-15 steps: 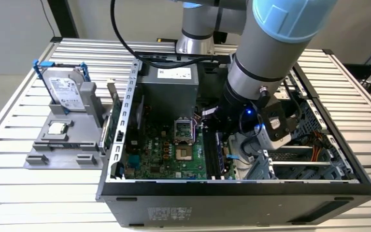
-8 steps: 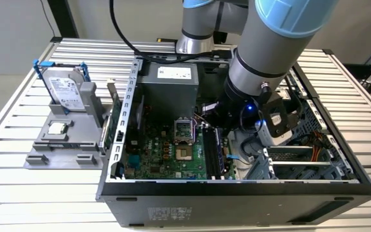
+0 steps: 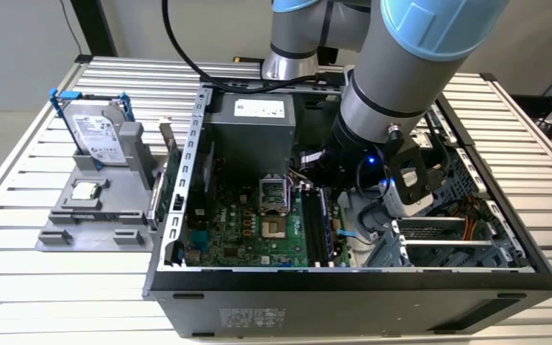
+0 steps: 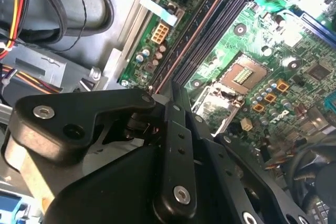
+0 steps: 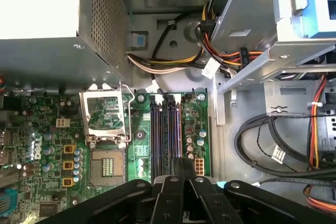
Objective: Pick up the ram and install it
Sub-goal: 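Press down the ram until it locks into place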
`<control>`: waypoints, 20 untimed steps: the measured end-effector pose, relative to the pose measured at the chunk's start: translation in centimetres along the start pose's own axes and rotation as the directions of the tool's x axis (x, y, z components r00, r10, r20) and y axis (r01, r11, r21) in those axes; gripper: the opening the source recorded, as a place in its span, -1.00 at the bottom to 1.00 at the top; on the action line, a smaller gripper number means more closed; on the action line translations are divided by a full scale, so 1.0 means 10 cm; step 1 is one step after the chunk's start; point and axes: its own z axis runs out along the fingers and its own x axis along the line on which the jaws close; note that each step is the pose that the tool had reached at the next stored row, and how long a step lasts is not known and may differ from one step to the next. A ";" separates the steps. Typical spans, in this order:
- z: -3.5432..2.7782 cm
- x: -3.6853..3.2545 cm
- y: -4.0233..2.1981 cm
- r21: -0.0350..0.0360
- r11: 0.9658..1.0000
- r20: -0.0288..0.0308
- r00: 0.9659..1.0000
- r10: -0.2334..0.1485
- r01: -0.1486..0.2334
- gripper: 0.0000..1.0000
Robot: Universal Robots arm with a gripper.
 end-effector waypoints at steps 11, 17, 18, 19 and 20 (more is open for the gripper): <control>0.000 0.000 0.000 0.000 1.000 -0.002 1.000 -0.011 0.011 -1.00; 0.000 0.001 -0.001 0.000 1.000 -0.002 1.000 -0.012 0.012 -1.00; 0.000 0.000 0.000 0.000 1.000 -0.002 1.000 -0.012 0.012 -1.00; 0.005 0.000 0.003 0.000 1.000 -0.002 1.000 -0.013 0.013 -1.00; 0.023 0.001 0.010 0.000 1.000 -0.002 1.000 -0.014 0.014 -1.00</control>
